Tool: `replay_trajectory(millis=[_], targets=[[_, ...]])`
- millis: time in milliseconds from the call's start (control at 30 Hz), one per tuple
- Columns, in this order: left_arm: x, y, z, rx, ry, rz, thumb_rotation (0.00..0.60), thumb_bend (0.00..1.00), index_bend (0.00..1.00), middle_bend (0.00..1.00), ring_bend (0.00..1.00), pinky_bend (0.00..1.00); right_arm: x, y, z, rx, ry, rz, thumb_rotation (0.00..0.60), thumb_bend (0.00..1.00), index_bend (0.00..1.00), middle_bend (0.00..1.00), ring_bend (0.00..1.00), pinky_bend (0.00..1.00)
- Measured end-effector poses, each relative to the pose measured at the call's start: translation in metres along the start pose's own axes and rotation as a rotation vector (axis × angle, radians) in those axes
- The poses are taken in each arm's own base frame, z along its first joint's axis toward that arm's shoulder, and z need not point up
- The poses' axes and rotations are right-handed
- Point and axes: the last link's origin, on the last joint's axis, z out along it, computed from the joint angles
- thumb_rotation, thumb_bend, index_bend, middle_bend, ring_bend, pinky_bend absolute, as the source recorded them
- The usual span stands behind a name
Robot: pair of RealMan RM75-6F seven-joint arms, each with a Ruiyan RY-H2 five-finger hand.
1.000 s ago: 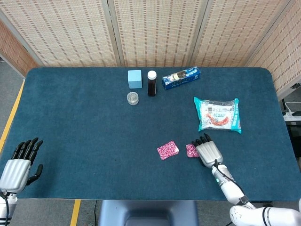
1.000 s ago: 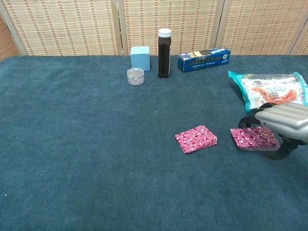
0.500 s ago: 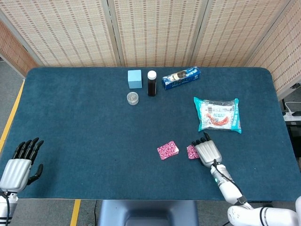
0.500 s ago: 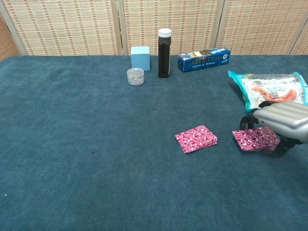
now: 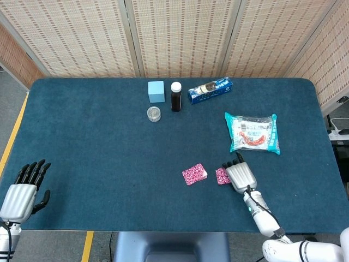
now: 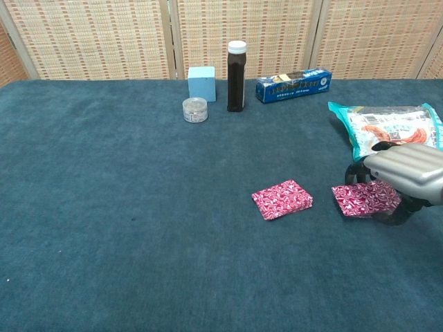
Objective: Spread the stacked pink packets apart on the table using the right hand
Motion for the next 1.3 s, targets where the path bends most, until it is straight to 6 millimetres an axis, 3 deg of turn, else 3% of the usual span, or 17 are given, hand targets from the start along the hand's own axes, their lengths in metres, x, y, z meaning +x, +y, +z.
replay_trajectory(millis=[367,933,1300], targets=[[0.0,0.0,-0.001,0.0,0.004,-0.001,0.6,0.49,0.0,0.0,0.0,0.08,0.0,0.001,0.0,-0.007,0.011,0.007,0.6,0.26,0.54,0.44,0.31,0.01],[0.002,0.0,-0.002,0.001,0.009,0.0,0.6,0.49,0.0,0.0,0.0,0.08,0.003,0.001,0.0,-0.007,0.02,0.049,0.6,0.26,0.55,0.44,0.31,0.01],[0.001,0.0,-0.003,0.0,0.013,0.001,0.6,0.49,0.0,0.0,0.0,0.08,0.018,0.001,-0.017,0.031,0.078,0.098,0.6,0.26,0.55,0.44,0.31,0.01]])
